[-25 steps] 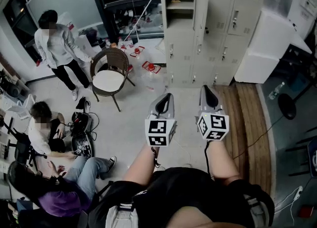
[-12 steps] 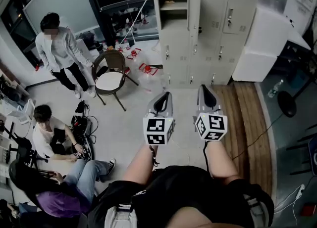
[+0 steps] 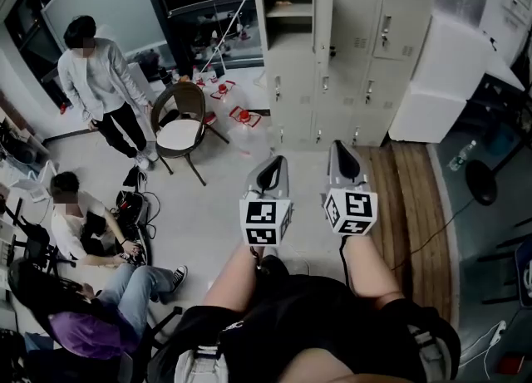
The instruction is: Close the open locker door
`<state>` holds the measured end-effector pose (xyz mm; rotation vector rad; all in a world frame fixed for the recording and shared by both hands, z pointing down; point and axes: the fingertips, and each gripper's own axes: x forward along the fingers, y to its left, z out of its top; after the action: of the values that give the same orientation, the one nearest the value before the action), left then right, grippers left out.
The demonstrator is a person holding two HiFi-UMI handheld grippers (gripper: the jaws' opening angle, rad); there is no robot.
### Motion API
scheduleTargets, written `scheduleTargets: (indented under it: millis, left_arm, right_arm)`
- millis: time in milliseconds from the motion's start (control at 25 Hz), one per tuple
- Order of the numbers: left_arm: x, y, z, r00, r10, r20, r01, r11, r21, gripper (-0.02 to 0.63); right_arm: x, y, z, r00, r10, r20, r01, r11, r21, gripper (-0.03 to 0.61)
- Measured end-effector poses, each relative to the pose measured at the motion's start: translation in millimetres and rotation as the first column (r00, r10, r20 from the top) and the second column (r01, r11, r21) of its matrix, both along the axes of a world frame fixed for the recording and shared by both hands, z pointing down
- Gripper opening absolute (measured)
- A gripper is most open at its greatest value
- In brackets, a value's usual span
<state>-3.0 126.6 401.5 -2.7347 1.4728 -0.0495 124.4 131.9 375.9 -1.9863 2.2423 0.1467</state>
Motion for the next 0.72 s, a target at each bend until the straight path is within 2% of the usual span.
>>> scheduleTargets:
  millis: [400,720]
  left_arm:
    - [8.4,-69.2,-1.6,1.000,-0.005,-0.025,0.006,1.000,0.029,0.000]
    - [27.1,-160.7,11.3,0.999,0.035,-0.031,-0.035,0.999,0.009,0.000]
  right_arm:
    - [13.0,-65.5,2.0,1.000,0.002,0.000,-0.002,1.000,0.012,0.012]
    - [34.7,-147.1,15.7,0.999,0.047,-0.007,-0.047,0.999,-0.021,0.011]
